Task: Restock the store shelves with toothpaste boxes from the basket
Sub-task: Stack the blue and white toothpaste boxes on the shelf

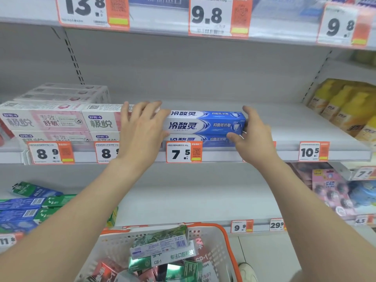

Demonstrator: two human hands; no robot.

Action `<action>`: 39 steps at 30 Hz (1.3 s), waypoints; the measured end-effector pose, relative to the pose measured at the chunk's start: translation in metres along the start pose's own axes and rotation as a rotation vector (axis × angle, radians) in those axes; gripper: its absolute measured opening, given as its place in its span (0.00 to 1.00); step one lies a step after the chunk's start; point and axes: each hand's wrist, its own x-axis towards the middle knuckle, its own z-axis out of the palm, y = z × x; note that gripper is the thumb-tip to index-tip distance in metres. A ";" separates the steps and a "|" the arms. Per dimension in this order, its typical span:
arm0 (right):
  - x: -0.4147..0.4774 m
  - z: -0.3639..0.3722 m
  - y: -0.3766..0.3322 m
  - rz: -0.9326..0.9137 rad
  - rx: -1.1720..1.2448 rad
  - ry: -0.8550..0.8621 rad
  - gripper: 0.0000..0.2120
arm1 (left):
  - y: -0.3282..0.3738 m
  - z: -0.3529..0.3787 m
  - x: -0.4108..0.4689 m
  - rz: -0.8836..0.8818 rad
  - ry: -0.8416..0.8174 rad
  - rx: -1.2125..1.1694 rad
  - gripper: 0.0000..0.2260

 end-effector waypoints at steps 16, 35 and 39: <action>-0.001 -0.010 -0.002 0.029 0.022 -0.003 0.24 | 0.002 0.000 -0.002 -0.015 0.021 0.012 0.23; -0.005 -0.005 0.001 -0.035 -0.035 0.046 0.05 | -0.002 -0.001 0.000 -0.036 0.001 -0.011 0.24; -0.006 -0.005 0.000 -0.045 -0.057 0.046 0.04 | -0.004 -0.002 0.000 -0.038 -0.013 -0.025 0.25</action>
